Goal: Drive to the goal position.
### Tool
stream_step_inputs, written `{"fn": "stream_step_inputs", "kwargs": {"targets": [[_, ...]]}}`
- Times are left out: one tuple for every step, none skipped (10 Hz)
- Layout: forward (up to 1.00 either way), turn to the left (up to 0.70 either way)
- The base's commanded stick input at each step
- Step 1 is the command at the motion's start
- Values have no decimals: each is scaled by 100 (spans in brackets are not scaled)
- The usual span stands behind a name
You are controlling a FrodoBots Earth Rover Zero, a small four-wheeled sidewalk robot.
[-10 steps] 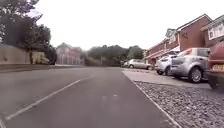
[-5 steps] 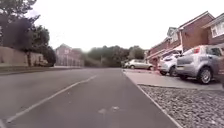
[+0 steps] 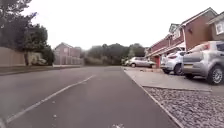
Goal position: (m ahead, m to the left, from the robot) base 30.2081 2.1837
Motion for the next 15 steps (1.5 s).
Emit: {"fn": "stream_step_inputs", "kwargs": {"targets": [[100, 0], [100, 0], [100, 0], [100, 0], [100, 0], [100, 0], [100, 0], [100, 0], [100, 0], [100, 0], [100, 0], [100, 0], [100, 0], [100, 0], [100, 0]]}}
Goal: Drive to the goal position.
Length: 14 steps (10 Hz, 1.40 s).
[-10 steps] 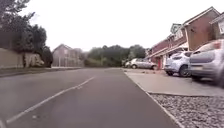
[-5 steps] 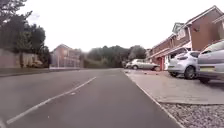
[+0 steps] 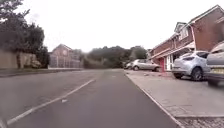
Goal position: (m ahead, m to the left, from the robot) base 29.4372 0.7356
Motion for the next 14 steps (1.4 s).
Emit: {"fn": "stream_step_inputs", "kwargs": {"targets": [[100, 0], [100, 0], [100, 0], [100, 0], [100, 0], [100, 0], [100, 0], [100, 0], [100, 0], [100, 0], [100, 0], [100, 0], [100, 0], [100, 0]]}}
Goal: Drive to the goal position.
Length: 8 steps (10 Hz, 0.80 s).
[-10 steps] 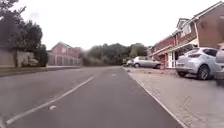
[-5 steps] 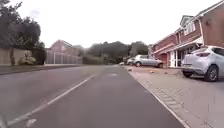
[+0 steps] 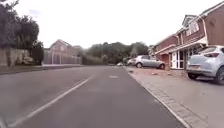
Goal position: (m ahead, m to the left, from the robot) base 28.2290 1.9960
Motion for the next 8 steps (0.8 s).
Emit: {"fn": "stream_step_inputs", "kwargs": {"targets": [[100, 0], [100, 0], [100, 0], [100, 0], [100, 0], [100, 0], [100, 0], [100, 0]]}}
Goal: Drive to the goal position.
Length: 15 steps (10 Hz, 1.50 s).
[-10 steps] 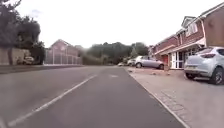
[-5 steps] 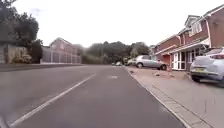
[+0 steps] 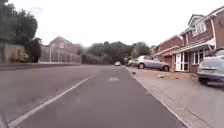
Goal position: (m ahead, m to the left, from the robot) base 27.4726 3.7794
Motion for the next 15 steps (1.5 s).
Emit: {"fn": "stream_step_inputs", "kwargs": {"targets": [[100, 0], [100, 0], [100, 0], [100, 0], [100, 0], [100, 0], [100, 0], [100, 0], [100, 0], [100, 0], [100, 0], [100, 0], [100, 0], [100, -8], [100, -40]]}}
